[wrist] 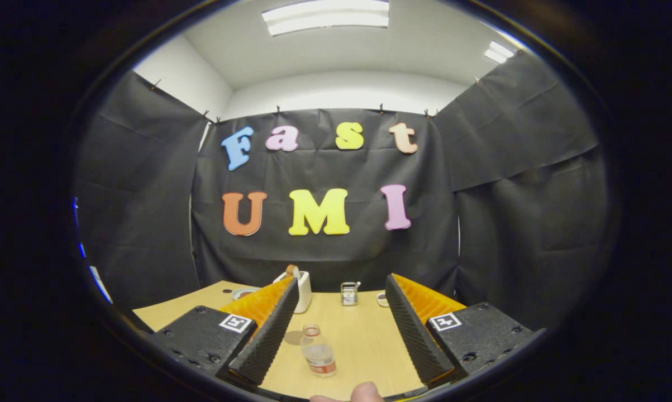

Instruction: Take the bottle from table, then pour the juice into the cup, finally place the bottle on the coaster

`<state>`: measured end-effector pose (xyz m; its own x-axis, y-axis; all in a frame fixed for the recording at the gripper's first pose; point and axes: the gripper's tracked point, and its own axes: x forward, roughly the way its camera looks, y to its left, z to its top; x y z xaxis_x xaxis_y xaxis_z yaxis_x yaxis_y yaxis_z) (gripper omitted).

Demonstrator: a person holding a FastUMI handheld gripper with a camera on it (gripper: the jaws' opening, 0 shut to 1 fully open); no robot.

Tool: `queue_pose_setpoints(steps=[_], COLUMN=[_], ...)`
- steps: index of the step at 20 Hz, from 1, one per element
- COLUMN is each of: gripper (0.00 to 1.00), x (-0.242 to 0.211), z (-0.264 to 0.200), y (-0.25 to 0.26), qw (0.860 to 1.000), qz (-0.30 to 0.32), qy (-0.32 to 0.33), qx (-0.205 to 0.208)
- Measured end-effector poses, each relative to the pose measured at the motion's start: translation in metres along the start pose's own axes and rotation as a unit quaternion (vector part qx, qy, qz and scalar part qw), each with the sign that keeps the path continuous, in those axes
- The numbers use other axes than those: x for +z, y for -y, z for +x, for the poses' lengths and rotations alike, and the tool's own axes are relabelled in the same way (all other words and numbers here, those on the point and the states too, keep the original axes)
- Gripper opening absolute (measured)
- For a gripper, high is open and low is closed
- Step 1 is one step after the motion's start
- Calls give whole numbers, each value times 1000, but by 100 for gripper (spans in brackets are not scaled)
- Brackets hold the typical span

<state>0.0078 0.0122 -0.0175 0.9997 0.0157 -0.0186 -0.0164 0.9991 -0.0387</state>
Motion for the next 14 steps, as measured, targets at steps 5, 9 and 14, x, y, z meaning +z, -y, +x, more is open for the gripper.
queue_pose_setpoints(steps=[5,9,14], gripper=[100,100,100], x=[-40,-88,-151], z=[10,16,23], y=[-7,-15,-18], qw=[1000,998,993], qz=[-7,-13,-6], qy=[-24,-60,-114], qx=[9,23,38])
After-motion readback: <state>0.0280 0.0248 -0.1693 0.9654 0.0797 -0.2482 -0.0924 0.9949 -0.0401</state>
